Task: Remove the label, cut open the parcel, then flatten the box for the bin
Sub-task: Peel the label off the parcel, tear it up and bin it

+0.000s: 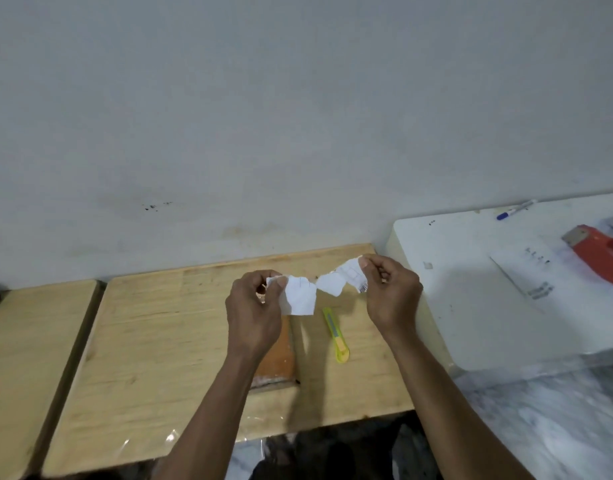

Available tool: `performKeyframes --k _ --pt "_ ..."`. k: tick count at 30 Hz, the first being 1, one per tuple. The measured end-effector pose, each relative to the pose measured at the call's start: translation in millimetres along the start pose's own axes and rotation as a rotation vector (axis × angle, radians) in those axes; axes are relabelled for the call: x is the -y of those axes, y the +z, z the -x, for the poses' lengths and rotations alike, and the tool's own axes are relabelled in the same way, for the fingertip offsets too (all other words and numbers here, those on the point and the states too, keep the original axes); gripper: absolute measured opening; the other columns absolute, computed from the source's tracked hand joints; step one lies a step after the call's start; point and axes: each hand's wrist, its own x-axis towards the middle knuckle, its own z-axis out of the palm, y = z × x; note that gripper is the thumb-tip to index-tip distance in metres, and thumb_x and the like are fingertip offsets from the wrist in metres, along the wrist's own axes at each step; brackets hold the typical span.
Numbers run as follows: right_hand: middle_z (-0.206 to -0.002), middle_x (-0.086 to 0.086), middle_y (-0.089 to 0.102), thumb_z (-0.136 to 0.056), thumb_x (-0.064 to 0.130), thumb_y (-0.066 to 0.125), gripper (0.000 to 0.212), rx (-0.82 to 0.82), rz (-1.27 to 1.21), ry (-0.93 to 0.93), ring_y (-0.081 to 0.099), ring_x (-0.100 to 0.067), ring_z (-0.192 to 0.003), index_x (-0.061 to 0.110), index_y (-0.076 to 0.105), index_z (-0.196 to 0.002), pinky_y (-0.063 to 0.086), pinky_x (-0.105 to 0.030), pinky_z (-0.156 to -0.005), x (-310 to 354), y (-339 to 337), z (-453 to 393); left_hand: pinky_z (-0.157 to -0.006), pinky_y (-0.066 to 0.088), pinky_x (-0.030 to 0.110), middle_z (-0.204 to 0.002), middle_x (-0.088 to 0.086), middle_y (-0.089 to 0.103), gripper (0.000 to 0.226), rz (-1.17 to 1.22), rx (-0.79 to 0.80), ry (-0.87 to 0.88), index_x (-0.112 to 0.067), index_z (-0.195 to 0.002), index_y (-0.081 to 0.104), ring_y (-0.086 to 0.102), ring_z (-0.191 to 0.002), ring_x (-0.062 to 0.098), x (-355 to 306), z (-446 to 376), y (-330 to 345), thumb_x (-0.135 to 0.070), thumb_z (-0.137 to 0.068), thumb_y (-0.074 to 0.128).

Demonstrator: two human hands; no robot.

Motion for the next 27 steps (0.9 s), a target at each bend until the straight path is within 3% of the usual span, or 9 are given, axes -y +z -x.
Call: performKeyframes --k 3,7,9,11,13,15,18,23,27 --pt "-0.093 -0.004 0.077 -0.089 0.014 0.071 0.014 -0.077 0.054 0.016 0.069 -0.012 -0.083 0.008 0.078 -0.099 0.043 -0.003 -0.072 -2.4 -23.2 11.5 -0.064 0.057 0.042 -0.080 -0.010 0.069 0.012 -0.070 0.054 0.037 -0.038 -0.080 0.068 0.067 -0.069 0.014 0.1 10.1 8.1 -0.044 -0.089 0.063" --pt "-0.090 -0.007 0.078 -0.089 0.016 0.070 0.019 -0.229 0.124 0.077 0.071 -0.018 -0.084 0.011 0.077 -0.105 0.044 -0.018 -0.075 -8.6 -60.8 21.7 -0.056 0.038 0.024 -0.067 -0.014 0.062 0.026 -0.095 0.082 0.097 -0.035 -0.072 0.064 0.059 -0.064 0.005 -19.3 23.5 19.4 -0.020 -0.093 0.065" --pt "-0.078 -0.005 0.076 -0.086 0.015 0.074 0.026 -0.317 0.084 0.106 0.067 -0.012 -0.073 0.009 0.074 -0.112 0.046 -0.015 -0.075 -11.4 -83.6 29.9 -0.054 0.031 0.009 -0.073 -0.014 0.061 0.014 -0.118 0.145 0.095 -0.026 -0.082 0.069 0.057 -0.067 0.004 -26.4 29.4 19.2 -0.022 -0.095 0.064" --pt "-0.083 -0.003 0.076 -0.085 0.020 0.076 0.026 -0.362 0.141 0.106 0.065 -0.006 -0.074 0.008 0.076 -0.108 0.045 -0.005 -0.073 -11.4 -105.1 45.4 -0.057 0.032 0.002 -0.080 -0.008 0.064 0.010 -0.131 0.230 0.129 -0.022 -0.088 0.071 0.058 -0.071 0.007 -25.1 33.1 21.3 -0.023 -0.095 0.063" --pt "-0.087 0.001 0.076 -0.085 0.022 0.076 0.020 -0.386 0.216 0.086 0.065 -0.002 -0.076 0.008 0.078 -0.099 0.041 0.001 -0.069 -12.2 -122.7 66.6 -0.058 0.034 0.004 -0.076 -0.010 0.065 0.012 -0.078 0.293 0.220 -0.022 -0.082 0.070 0.061 -0.073 0.005 -21.4 39.2 28.6 -0.019 -0.093 0.066" --pt "-0.087 0.002 0.075 -0.085 0.023 0.075 0.018 -0.417 0.260 0.111 0.067 -0.004 -0.076 0.009 0.078 -0.097 0.044 -0.001 -0.069 -16.6 -138.7 91.9 -0.060 0.040 0.014 -0.073 -0.014 0.064 0.012 -0.058 0.382 0.293 -0.025 -0.081 0.069 0.059 -0.071 -0.002 -16.7 50.8 39.0 -0.023 -0.092 0.066" --pt "-0.091 -0.001 0.076 -0.089 0.022 0.073 0.017 -0.432 0.314 0.241 0.070 -0.011 -0.082 0.010 0.077 -0.100 0.045 -0.002 -0.071 -31.0 -164.7 134.9 -0.060 0.040 0.031 -0.078 -0.003 0.068 0.019 -0.091 0.481 0.359 -0.019 -0.093 0.072 0.059 -0.069 0.012 -5.6 78.4 57.6 -0.035 -0.093 0.062" --pt "-0.095 0.001 0.073 -0.092 0.018 0.068 0.018 -0.469 0.347 0.444 0.067 -0.012 -0.089 0.009 0.074 -0.107 0.037 0.005 -0.071 -53.1 -210.5 193.8 -0.067 0.047 0.038 -0.082 0.008 0.069 0.028 -0.082 0.637 0.352 -0.010 -0.090 0.072 0.062 -0.075 0.028 10.4 132.1 97.0 -0.037 -0.090 0.064" --pt "-0.087 0.000 0.070 -0.096 0.020 0.062 0.010 -0.533 0.339 0.592 0.061 -0.011 -0.077 0.015 0.069 -0.091 0.039 -0.003 -0.063 -84.2 -240.5 214.5 -0.069 0.035 0.030 -0.091 0.010 0.060 0.015 -0.142 0.737 0.306 -0.003 -0.086 0.070 0.056 -0.083 0.027 13.7 173.8 134.1 -0.017 -0.090 0.071"
